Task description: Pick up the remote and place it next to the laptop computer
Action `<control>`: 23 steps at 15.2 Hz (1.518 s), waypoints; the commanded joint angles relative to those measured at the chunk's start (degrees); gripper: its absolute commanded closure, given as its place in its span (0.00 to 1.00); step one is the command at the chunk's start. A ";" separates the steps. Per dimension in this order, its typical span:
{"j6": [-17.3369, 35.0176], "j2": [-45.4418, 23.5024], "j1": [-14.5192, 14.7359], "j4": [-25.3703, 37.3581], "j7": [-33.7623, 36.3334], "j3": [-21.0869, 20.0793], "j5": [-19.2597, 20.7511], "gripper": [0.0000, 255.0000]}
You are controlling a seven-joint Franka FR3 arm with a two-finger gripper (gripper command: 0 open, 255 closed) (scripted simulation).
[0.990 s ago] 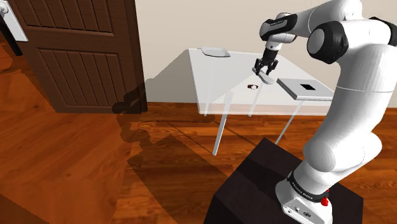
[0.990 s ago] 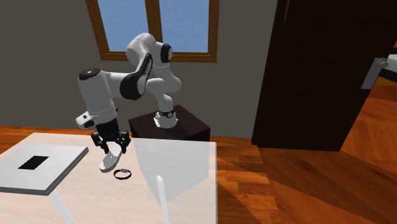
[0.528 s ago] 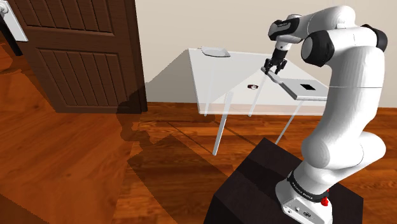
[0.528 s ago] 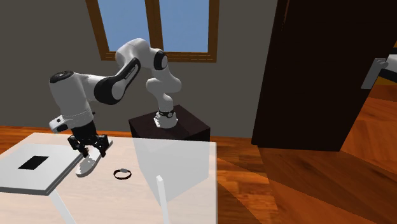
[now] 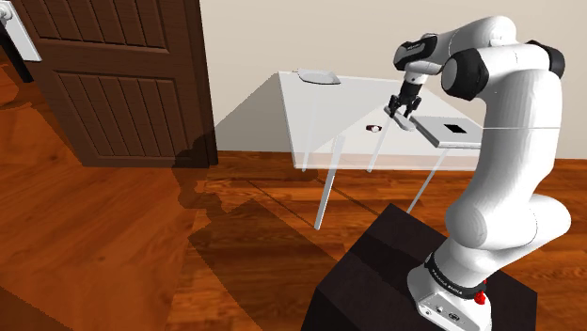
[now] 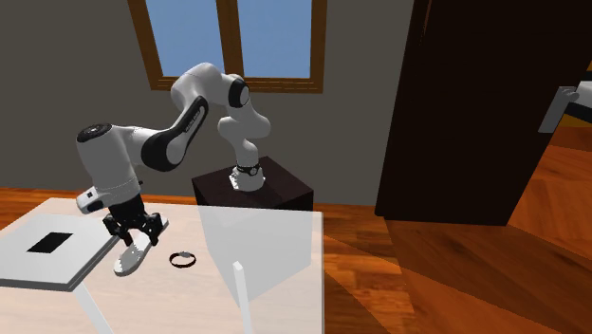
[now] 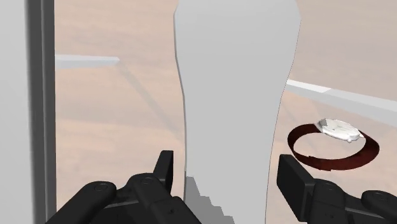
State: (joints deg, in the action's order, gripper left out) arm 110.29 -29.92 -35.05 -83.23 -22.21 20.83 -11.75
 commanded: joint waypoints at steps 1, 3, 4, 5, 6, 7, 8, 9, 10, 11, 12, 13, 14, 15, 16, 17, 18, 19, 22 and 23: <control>1.37 -0.32 0.01 -1.03 -0.17 -0.09 -0.18 1.00; 2.66 -0.78 0.01 -1.89 -0.33 -0.20 -0.39 1.00; 3.29 -1.02 0.01 -2.30 -0.41 -0.26 -0.50 1.00; 3.92 -1.28 0.00 -2.69 -0.49 -0.33 -0.61 1.00; 4.55 -1.54 -0.02 -3.06 -0.57 -0.39 -0.73 1.00; 5.17 -1.82 -0.03 -3.42 -0.66 -0.46 -0.85 1.00; 5.78 -2.10 -0.05 -3.76 -0.74 -0.53 -0.97 1.00; 6.18 -2.30 -0.07 -3.98 -0.80 -0.58 -1.05 1.00; 6.18 -2.29 -0.07 -3.98 -0.80 -0.58 -1.05 1.00; 6.18 -2.30 -0.07 -3.98 -0.80 -0.58 -1.05 1.00; 6.18 -2.30 -0.07 -3.98 -0.80 -0.58 -1.05 1.00; 6.18 -2.30 -0.07 -3.98 -0.80 -0.58 -1.05 1.00; 6.18 -2.30 -0.07 -3.98 -0.80 -0.58 -1.05 1.00; 6.18 -2.30 -0.07 -3.98 -0.80 -0.58 -1.05 1.00; 6.18 -2.30 -0.07 -3.98 -0.80 -0.58 -1.05 1.00; 6.18 -2.30 -0.07 -3.97 -0.80 -0.58 -1.06 0.00; 6.18 -2.30 -0.07 -3.97 -0.80 -0.58 -1.06 0.00; 6.18 -2.31 -0.07 -3.97 -0.80 -0.58 -1.06 0.00; 6.18 -2.30 -0.07 -3.97 -0.80 -0.58 -1.06 0.00; 4.62 -1.62 -0.04 -3.06 -0.60 -0.40 -0.76 0.00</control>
State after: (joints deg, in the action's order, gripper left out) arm 115.72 -31.90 -35.10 -86.75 -22.91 20.33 -12.66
